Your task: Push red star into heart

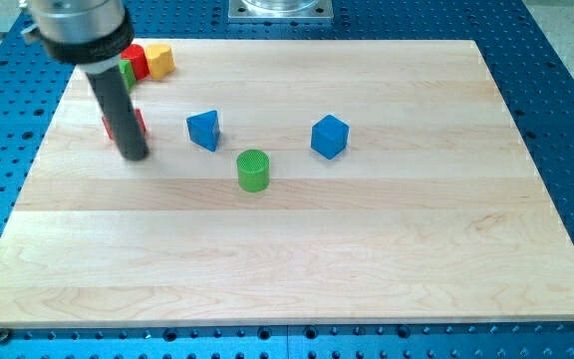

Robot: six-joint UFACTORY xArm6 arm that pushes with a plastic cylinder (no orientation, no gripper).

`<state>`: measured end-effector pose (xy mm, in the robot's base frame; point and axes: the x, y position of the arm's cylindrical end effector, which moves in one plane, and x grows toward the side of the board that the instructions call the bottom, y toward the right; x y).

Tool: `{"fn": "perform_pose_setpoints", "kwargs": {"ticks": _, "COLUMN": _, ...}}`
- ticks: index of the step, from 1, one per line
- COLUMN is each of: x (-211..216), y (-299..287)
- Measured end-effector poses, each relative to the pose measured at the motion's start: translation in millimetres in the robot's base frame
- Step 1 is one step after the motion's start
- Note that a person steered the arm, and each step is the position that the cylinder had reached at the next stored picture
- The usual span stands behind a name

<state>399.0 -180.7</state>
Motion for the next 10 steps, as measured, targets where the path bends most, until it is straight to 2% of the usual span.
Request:
{"fn": "perform_pose_setpoints", "kwargs": {"ticks": 1, "x": -54.5, "y": 1.5}}
{"fn": "perform_pose_setpoints", "kwargs": {"ticks": 2, "x": -36.3, "y": 6.2}}
{"fn": "perform_pose_setpoints", "kwargs": {"ticks": 3, "x": 4.1, "y": -17.3}}
{"fn": "perform_pose_setpoints", "kwargs": {"ticks": 4, "x": -24.9, "y": -86.8}}
{"fn": "perform_pose_setpoints", "kwargs": {"ticks": 6, "x": -46.7, "y": -43.9}}
{"fn": "perform_pose_setpoints", "kwargs": {"ticks": 7, "x": -56.7, "y": 13.6}}
{"fn": "perform_pose_setpoints", "kwargs": {"ticks": 10, "x": -62.5, "y": 65.0}}
